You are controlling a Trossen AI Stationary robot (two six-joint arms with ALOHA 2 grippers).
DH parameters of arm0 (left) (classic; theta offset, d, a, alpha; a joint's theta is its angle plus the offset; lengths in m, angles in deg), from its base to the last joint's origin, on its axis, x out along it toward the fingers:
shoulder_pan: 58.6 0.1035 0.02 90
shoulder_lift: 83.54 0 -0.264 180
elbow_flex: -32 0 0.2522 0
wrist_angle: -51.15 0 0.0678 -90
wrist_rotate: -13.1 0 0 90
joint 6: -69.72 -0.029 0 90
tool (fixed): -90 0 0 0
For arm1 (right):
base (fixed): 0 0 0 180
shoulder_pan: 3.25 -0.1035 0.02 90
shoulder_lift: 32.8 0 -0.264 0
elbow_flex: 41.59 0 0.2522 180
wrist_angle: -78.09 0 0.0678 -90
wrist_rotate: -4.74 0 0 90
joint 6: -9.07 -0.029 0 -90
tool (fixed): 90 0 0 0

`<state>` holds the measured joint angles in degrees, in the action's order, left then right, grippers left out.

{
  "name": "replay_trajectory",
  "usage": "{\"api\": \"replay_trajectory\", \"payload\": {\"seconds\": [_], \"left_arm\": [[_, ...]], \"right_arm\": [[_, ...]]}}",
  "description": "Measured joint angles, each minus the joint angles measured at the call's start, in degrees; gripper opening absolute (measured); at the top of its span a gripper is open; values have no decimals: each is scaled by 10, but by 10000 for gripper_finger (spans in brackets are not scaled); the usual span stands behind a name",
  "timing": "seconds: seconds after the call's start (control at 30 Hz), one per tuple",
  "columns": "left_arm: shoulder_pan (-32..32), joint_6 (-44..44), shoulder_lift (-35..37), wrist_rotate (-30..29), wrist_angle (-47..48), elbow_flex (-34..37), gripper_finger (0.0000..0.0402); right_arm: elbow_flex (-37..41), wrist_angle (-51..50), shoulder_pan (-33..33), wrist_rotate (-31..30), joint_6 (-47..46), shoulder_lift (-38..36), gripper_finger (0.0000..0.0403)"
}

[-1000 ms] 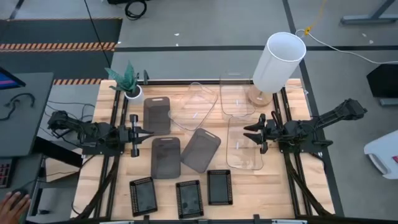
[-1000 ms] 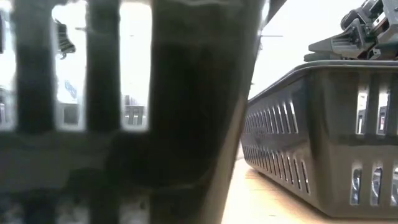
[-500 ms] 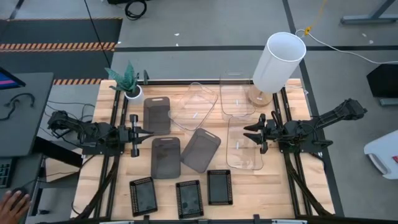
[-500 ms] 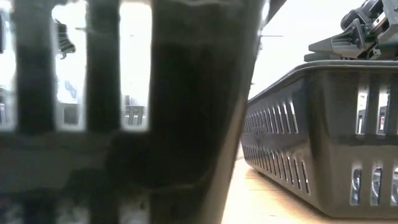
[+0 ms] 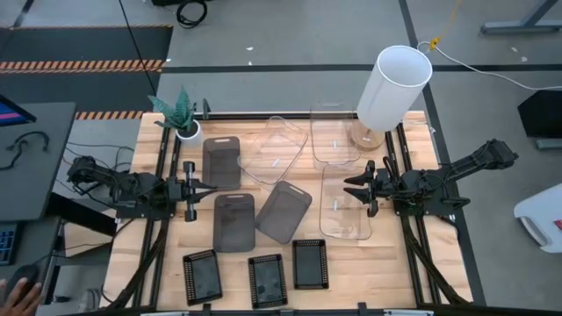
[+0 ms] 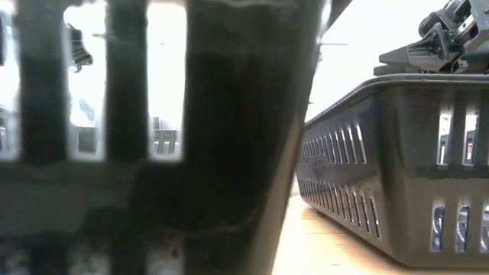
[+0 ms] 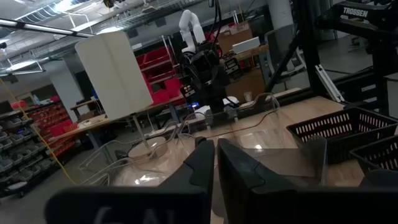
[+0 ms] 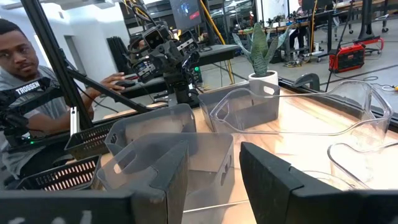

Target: Stack baskets by color

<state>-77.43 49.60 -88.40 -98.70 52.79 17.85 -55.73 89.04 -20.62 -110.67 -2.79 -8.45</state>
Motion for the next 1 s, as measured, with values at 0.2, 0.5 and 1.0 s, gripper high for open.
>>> {"api": "replay_trajectory", "payload": {"seconds": [0.2, 0.5, 1.0], "left_arm": [[0, 0, 0, 0, 0, 0, 33], [0, 0, 0, 0, 0, 0, 28], [0, 0, 0, 0, 0, 0, 28]], "right_arm": [[0, 0, 0, 0, 0, 0, 149], [0, 0, 0, 0, 0, 0, 149], [0, 0, 0, 0, 0, 0, 149]]}}
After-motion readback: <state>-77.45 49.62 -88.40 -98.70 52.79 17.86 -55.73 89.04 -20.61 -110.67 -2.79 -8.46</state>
